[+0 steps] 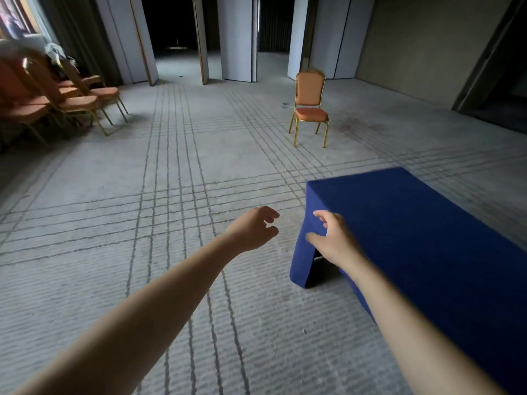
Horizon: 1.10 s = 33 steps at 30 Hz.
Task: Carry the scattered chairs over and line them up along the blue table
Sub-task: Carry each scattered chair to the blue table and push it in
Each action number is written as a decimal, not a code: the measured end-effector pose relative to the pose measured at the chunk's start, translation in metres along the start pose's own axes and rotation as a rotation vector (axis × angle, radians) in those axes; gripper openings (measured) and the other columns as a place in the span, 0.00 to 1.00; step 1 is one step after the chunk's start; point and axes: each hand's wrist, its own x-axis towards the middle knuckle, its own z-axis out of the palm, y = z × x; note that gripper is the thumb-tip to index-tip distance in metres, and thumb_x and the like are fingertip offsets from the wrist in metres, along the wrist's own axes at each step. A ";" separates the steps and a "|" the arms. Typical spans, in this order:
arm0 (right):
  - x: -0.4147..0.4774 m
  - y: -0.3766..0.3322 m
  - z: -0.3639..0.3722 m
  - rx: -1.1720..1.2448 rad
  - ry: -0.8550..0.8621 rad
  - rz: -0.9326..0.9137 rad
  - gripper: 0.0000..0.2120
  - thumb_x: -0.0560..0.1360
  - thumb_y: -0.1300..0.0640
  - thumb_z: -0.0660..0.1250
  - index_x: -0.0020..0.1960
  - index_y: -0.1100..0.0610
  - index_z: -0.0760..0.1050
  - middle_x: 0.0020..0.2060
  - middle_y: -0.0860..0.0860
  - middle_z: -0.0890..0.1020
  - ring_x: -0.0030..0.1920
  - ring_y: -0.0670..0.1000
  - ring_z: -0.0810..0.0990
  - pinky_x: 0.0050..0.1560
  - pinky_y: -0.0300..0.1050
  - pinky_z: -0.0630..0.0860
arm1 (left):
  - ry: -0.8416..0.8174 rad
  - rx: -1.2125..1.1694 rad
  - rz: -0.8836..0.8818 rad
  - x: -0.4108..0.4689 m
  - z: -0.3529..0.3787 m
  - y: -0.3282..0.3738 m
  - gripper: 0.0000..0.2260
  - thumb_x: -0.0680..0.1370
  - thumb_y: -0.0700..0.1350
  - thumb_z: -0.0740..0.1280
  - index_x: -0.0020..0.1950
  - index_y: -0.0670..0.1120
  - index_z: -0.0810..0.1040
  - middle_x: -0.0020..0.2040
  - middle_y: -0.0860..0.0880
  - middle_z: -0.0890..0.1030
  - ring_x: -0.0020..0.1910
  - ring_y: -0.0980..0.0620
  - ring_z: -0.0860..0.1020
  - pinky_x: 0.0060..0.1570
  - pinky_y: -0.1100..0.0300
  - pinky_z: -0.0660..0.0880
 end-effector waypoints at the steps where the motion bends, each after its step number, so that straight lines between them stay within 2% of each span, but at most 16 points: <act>1: 0.029 -0.002 -0.002 0.005 -0.005 -0.010 0.27 0.75 0.52 0.66 0.72 0.49 0.64 0.70 0.47 0.64 0.66 0.49 0.69 0.59 0.50 0.73 | 0.004 -0.003 -0.009 0.026 -0.007 -0.002 0.16 0.76 0.45 0.69 0.63 0.49 0.76 0.57 0.50 0.79 0.53 0.50 0.79 0.58 0.51 0.75; 4: 0.115 -0.005 -0.006 0.012 -0.011 -0.042 0.26 0.75 0.53 0.66 0.71 0.49 0.65 0.70 0.48 0.65 0.68 0.50 0.68 0.62 0.53 0.72 | 0.053 -0.033 -0.020 0.100 -0.023 -0.015 0.15 0.76 0.44 0.69 0.62 0.49 0.77 0.53 0.53 0.80 0.50 0.50 0.81 0.56 0.51 0.77; 6: 0.162 -0.008 -0.005 0.007 -0.022 -0.048 0.26 0.75 0.54 0.66 0.71 0.51 0.65 0.70 0.49 0.65 0.69 0.50 0.67 0.63 0.52 0.71 | 0.074 -0.059 -0.047 0.139 -0.031 -0.026 0.14 0.76 0.44 0.69 0.62 0.49 0.77 0.50 0.54 0.79 0.50 0.50 0.81 0.56 0.52 0.77; 11: 0.289 -0.014 0.009 -0.041 -0.081 -0.062 0.25 0.75 0.56 0.67 0.71 0.53 0.67 0.67 0.51 0.67 0.67 0.51 0.69 0.63 0.45 0.69 | 0.073 -0.091 -0.093 0.257 -0.053 -0.063 0.15 0.76 0.44 0.69 0.62 0.49 0.76 0.53 0.53 0.80 0.50 0.51 0.81 0.53 0.53 0.77; 14: 0.375 -0.018 0.025 -0.071 -0.055 -0.069 0.26 0.72 0.55 0.69 0.69 0.53 0.69 0.66 0.53 0.70 0.66 0.53 0.71 0.65 0.51 0.70 | 0.070 -0.106 -0.082 0.341 -0.069 -0.086 0.15 0.76 0.44 0.69 0.62 0.49 0.76 0.53 0.53 0.80 0.47 0.51 0.80 0.50 0.55 0.77; 17: 0.467 -0.028 0.037 -0.093 -0.027 -0.069 0.26 0.72 0.53 0.69 0.69 0.52 0.69 0.66 0.51 0.69 0.66 0.53 0.71 0.64 0.52 0.71 | 0.069 -0.133 -0.051 0.434 -0.094 -0.106 0.15 0.76 0.43 0.69 0.62 0.48 0.76 0.51 0.53 0.79 0.50 0.49 0.81 0.54 0.52 0.77; 20: 0.558 -0.042 0.041 -0.103 -0.012 -0.057 0.25 0.73 0.52 0.69 0.69 0.53 0.69 0.67 0.52 0.69 0.66 0.52 0.70 0.63 0.51 0.71 | 0.062 -0.117 -0.023 0.534 -0.129 -0.122 0.14 0.76 0.43 0.69 0.61 0.49 0.77 0.53 0.50 0.81 0.49 0.48 0.81 0.54 0.51 0.78; 22: 0.617 -0.047 0.041 -0.099 0.034 -0.055 0.24 0.73 0.53 0.69 0.68 0.54 0.70 0.66 0.52 0.70 0.66 0.52 0.70 0.63 0.50 0.70 | 0.061 -0.098 -0.002 0.601 -0.150 -0.131 0.13 0.76 0.44 0.69 0.61 0.50 0.77 0.53 0.52 0.81 0.50 0.50 0.81 0.55 0.51 0.78; 24: 0.664 -0.047 0.040 -0.089 0.085 -0.031 0.23 0.73 0.54 0.69 0.67 0.53 0.71 0.65 0.52 0.71 0.66 0.52 0.70 0.63 0.49 0.70 | 0.053 -0.094 0.023 0.652 -0.162 -0.136 0.14 0.76 0.44 0.68 0.61 0.50 0.77 0.52 0.54 0.80 0.51 0.51 0.81 0.56 0.50 0.77; 28: 0.765 -0.043 0.048 -0.081 0.122 0.020 0.23 0.72 0.55 0.70 0.66 0.53 0.72 0.63 0.52 0.71 0.64 0.52 0.71 0.62 0.46 0.70 | -0.007 -0.003 0.059 0.752 -0.175 -0.153 0.15 0.77 0.45 0.68 0.63 0.50 0.76 0.56 0.52 0.81 0.53 0.52 0.80 0.57 0.54 0.76; 33: 0.909 -0.041 0.059 -0.048 0.132 0.019 0.23 0.73 0.54 0.69 0.67 0.54 0.70 0.64 0.52 0.68 0.64 0.52 0.71 0.64 0.49 0.70 | -0.041 -0.008 0.055 0.890 -0.195 -0.191 0.16 0.77 0.44 0.69 0.64 0.48 0.75 0.58 0.49 0.79 0.54 0.50 0.79 0.59 0.52 0.75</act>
